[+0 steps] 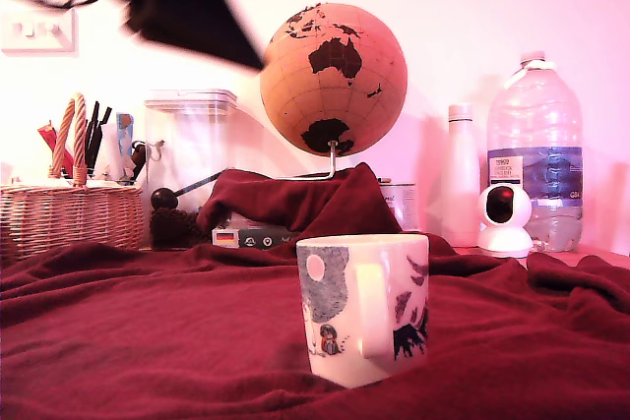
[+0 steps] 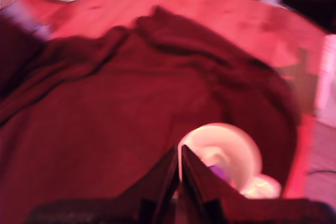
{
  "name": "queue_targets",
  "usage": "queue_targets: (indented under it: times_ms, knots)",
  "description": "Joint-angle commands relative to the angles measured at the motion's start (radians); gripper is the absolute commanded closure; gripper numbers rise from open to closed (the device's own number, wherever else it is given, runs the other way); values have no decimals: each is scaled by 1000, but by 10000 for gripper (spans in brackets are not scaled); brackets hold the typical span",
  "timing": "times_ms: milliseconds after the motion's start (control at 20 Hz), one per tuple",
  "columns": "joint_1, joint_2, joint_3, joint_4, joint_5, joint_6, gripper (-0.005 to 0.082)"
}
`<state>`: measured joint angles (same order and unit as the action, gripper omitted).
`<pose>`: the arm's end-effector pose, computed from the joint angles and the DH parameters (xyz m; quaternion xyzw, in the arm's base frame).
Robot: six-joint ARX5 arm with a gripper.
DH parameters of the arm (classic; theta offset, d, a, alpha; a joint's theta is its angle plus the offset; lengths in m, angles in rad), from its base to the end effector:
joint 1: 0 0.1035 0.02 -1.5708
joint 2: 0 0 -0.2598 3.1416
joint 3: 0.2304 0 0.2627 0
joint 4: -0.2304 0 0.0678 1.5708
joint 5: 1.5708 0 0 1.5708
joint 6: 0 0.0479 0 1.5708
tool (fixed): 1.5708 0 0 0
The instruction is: Pick up the coffee capsules on the table and drop them inside the coffee cup
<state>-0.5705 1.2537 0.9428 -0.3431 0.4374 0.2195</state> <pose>0.2323 -0.1732 0.2616 0.1121 0.2685 -0.4897 0.8219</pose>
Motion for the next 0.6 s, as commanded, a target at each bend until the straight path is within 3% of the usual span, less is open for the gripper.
queue_targets:
  times_ms: [0,400,550]
  knots:
    - [32,-22,-34,25,6,-16,788]
    - [225,-66,-112,109,2,-52,788]
    - [298,-87,-153,158,-8,-97,788]
